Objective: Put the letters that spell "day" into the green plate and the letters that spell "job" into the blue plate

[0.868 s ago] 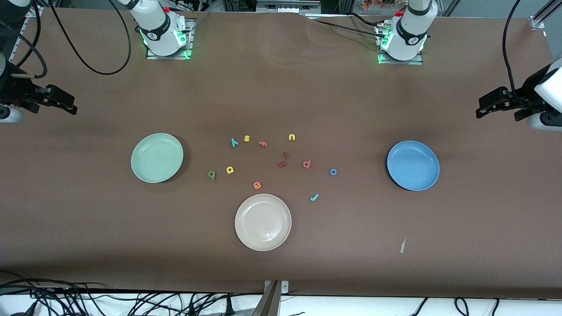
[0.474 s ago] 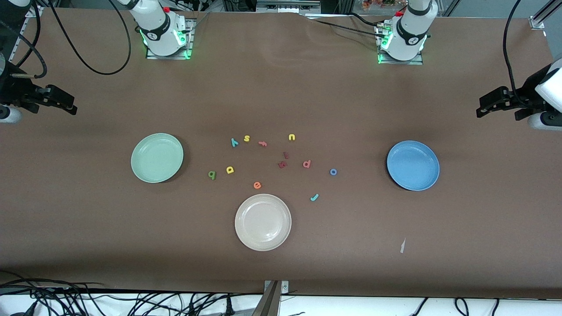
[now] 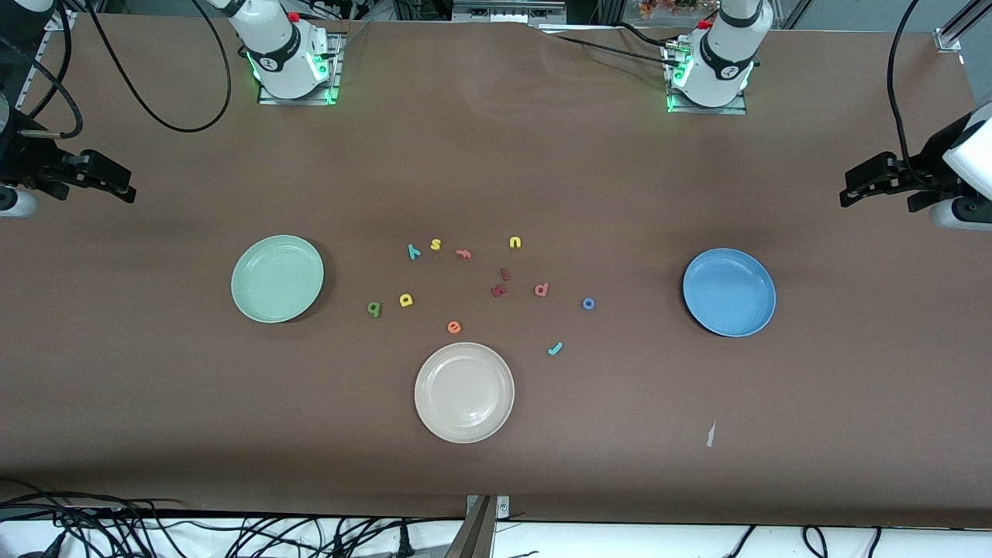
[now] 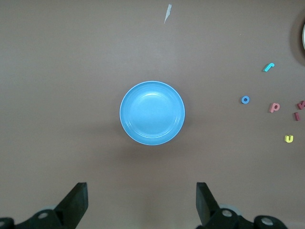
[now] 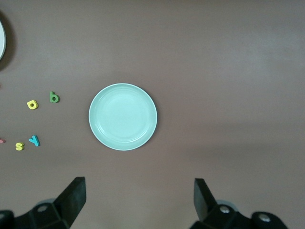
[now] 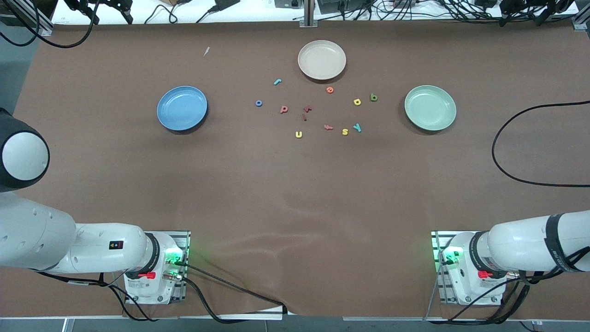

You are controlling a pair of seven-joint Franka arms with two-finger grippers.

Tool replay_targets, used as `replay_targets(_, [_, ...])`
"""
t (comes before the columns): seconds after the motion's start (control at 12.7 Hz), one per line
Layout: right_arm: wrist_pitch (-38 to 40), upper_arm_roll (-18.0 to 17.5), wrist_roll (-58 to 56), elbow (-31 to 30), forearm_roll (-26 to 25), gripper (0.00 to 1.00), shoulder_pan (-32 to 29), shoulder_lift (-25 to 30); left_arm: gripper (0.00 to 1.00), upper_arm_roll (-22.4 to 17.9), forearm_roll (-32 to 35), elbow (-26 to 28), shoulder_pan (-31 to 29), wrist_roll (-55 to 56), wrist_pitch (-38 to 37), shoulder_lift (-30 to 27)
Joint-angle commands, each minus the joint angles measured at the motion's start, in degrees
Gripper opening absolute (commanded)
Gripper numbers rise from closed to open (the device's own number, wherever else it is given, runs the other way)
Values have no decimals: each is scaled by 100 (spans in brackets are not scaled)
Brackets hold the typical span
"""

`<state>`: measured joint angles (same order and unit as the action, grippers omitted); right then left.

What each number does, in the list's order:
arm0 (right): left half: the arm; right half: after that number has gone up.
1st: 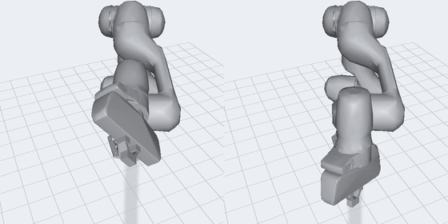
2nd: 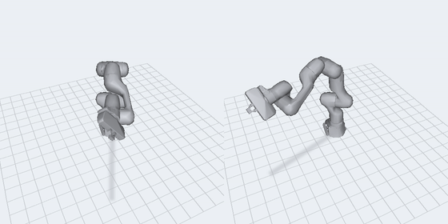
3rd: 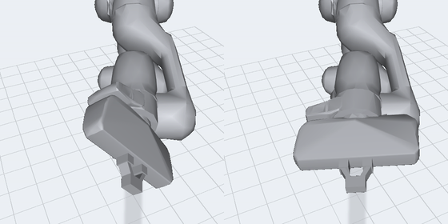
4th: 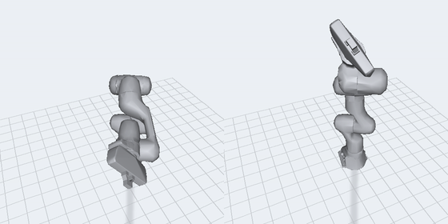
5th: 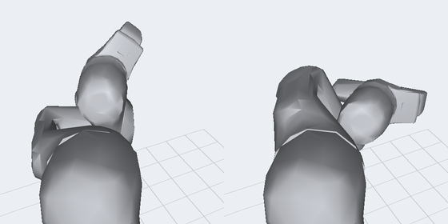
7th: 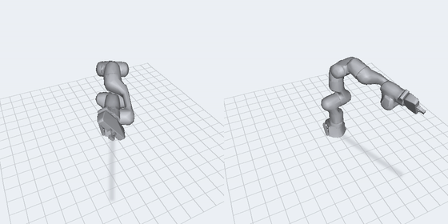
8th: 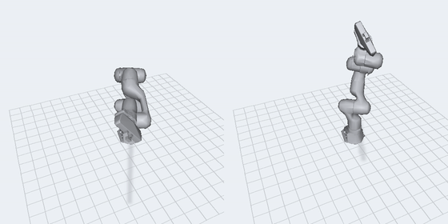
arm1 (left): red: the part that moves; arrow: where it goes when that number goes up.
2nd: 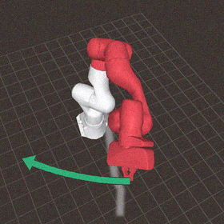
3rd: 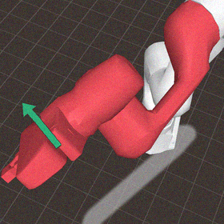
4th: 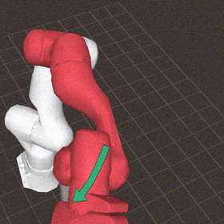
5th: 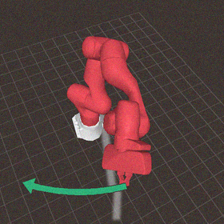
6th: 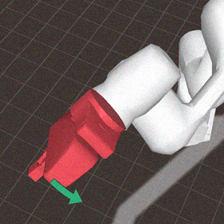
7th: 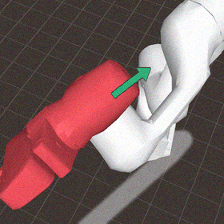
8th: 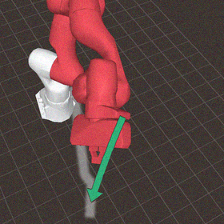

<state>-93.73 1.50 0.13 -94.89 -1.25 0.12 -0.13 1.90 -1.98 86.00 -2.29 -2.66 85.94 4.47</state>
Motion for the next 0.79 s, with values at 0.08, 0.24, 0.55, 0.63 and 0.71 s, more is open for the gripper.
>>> replay_targets(0.08, [57, -9, 31, 138, 46, 100, -29, -40, 100, 12, 162, -13, 9, -103, -60, -7])
replay_targets(0.24, [39, -9, 23, 138, 54, 100, -29, -48, 100, 12, 171, -13, 9, -112, -60, -7])
replay_targets(0.55, [4, -9, 23, 146, 72, 100, -29, -92, 100, 12, 171, -13, 9, -103, -60, -7])
replay_targets(0.63, [4, -9, 23, 155, 72, 100, -29, -92, 100, 12, 171, -13, 9, -103, -60, -7])
replay_targets(0.71, [4, -9, 23, 146, 72, 100, -38, -92, 100, 12, 171, -13, 18, -103, -60, -7])
